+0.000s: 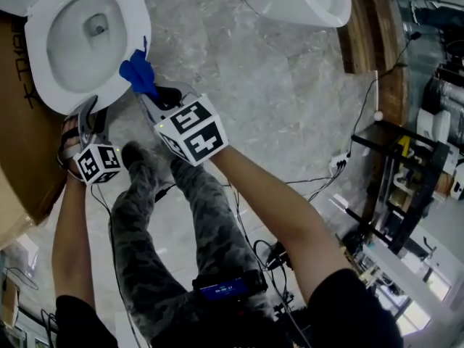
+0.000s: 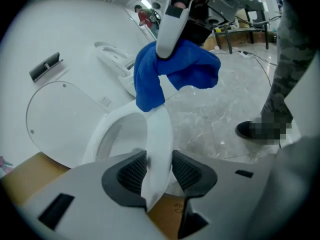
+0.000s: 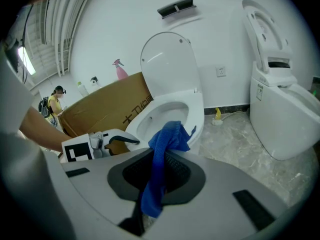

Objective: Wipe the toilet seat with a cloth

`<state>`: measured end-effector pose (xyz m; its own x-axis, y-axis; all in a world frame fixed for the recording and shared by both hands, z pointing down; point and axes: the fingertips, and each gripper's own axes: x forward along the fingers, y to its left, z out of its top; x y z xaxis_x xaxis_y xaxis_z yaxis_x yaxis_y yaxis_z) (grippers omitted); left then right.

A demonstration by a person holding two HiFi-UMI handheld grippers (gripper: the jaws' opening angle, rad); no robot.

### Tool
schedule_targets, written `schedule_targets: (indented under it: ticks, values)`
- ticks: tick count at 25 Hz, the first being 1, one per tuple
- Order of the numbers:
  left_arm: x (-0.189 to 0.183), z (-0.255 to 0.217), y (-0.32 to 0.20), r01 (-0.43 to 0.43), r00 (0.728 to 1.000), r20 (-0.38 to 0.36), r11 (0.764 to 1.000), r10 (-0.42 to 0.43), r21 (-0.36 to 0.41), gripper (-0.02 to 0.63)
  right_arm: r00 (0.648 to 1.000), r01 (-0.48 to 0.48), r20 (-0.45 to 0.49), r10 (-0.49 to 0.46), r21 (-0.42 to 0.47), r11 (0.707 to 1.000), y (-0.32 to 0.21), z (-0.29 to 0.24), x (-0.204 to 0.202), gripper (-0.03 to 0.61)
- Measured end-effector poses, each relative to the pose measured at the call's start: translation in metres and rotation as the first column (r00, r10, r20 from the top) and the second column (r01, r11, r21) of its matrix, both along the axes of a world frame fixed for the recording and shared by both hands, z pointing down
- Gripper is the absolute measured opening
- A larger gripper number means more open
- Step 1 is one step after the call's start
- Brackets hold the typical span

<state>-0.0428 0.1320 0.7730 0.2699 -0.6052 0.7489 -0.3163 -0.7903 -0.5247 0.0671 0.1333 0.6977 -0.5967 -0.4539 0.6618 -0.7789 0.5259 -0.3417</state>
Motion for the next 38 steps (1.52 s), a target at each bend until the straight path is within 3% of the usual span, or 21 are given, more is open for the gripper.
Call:
schedule_targets:
  ticks: [6,10,16,21,30,34,38]
  values:
    - [0.008,-0.062,0.000,-0.036,0.999,-0.033,0.999,0.037,0.034,0.133,1.000,-0.014,-0.001,0.014,0.025,1.000,-0.016,-0.038,0.018,0.048]
    - [0.006,-0.123,-0.011,-0.041,0.998,-0.043,0.994,0.046,0.105,0.105,1.000,-0.007,0.013,0.006,0.057,0.998,-0.033,-0.082,0.019,0.048]
    - [0.000,-0.228,-0.053,-0.004,0.998,-0.063,0.967,0.020,0.255,0.077,0.999,-0.009,0.035,0.004,0.118,0.993,-0.059,-0.148,0.025,0.047]
    - [-0.008,-0.297,-0.108,0.040,0.998,-0.062,0.942,-0.020,0.333,0.074,0.999,0.001,0.050,-0.010,0.175,0.985,-0.086,-0.191,0.026,0.048]
    - [-0.018,-0.379,-0.213,0.176,0.984,-0.073,0.925,-0.161,0.337,0.100,0.991,-0.007,0.133,-0.033,0.289,0.957,-0.160,-0.262,0.046,0.046]
    - [-0.023,-0.407,-0.263,0.206,0.978,-0.093,0.917,-0.186,0.341,0.124,0.991,-0.024,0.134,-0.012,0.267,0.963,-0.190,-0.262,0.051,0.048]
    - [-0.030,-0.417,-0.309,0.170,0.985,-0.093,0.924,-0.147,0.342,0.129,0.991,-0.050,0.130,0.020,0.227,0.973,-0.212,-0.240,0.044,0.048]
